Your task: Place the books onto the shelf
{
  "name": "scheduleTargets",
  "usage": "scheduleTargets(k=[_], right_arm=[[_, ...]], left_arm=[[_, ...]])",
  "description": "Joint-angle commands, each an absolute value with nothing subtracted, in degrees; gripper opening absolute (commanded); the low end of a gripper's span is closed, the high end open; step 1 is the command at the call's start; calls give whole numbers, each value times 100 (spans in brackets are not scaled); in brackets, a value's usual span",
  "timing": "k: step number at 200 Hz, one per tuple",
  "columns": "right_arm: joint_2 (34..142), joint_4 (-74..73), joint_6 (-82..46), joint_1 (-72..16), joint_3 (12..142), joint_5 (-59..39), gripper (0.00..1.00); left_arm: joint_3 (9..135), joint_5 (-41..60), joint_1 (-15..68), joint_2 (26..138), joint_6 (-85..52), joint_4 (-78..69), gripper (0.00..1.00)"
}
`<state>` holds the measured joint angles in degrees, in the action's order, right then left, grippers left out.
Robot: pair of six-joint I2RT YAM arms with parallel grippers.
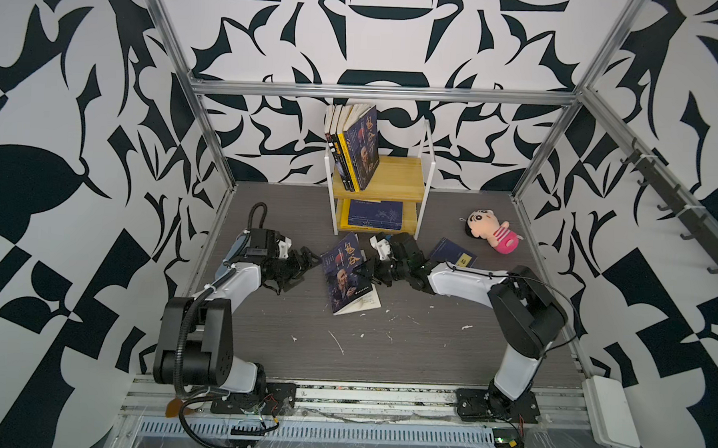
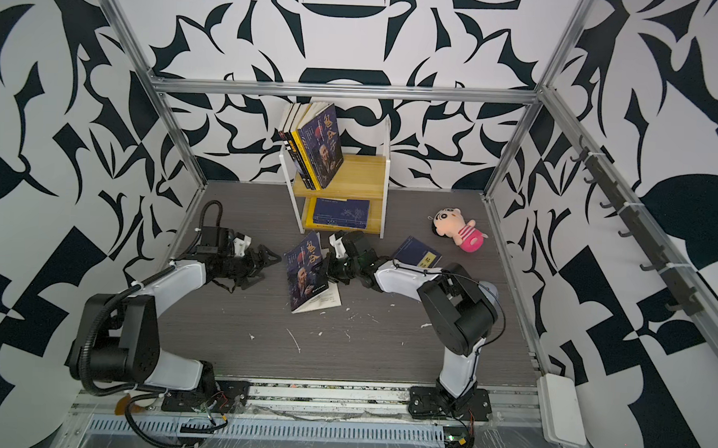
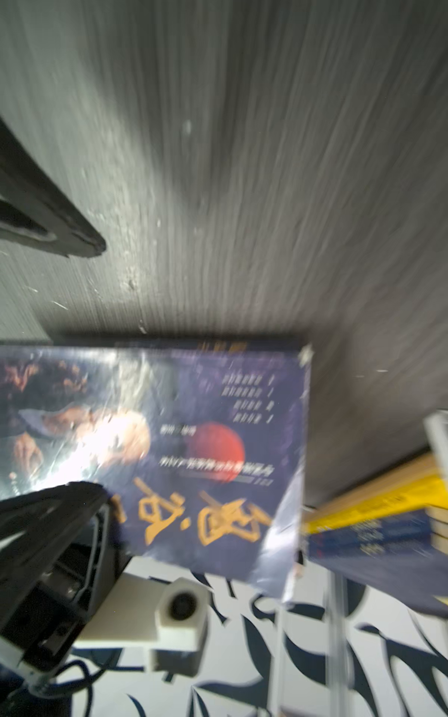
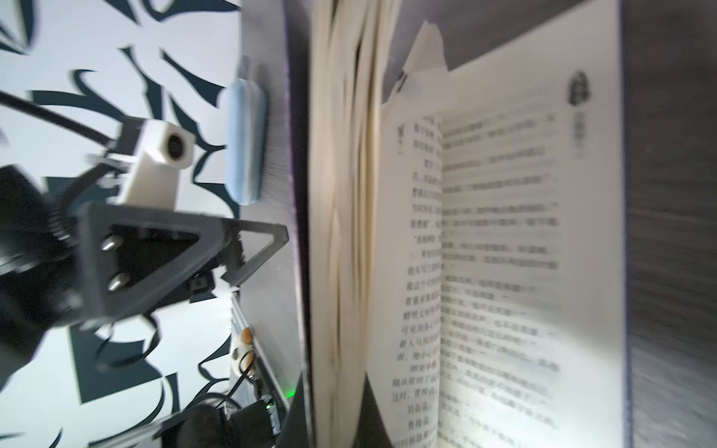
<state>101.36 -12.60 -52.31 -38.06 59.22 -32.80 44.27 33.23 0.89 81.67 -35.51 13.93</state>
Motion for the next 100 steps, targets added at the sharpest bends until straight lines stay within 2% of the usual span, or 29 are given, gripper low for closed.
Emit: scheduleTargets(k=[1,24,55,100], right_arm=[[9405,-1730,-4815,-3683,5986,-3975,5],[9099,-1765,-4695,-3587,5985,-4353,4],[8864,-2253,-4870,-3538,5917,-4738,4],[8924,-2979,-5335,-3535,5899,-5012,2]], left_arm=[[4348,3616,-53,7852,-3261,1307,100],[4334,4298,-58,7610,-3253,821,100],[4065,5356,-31,7430,-4144,-737,99],[4184,5745,143,7394,-4476,-1133,89]])
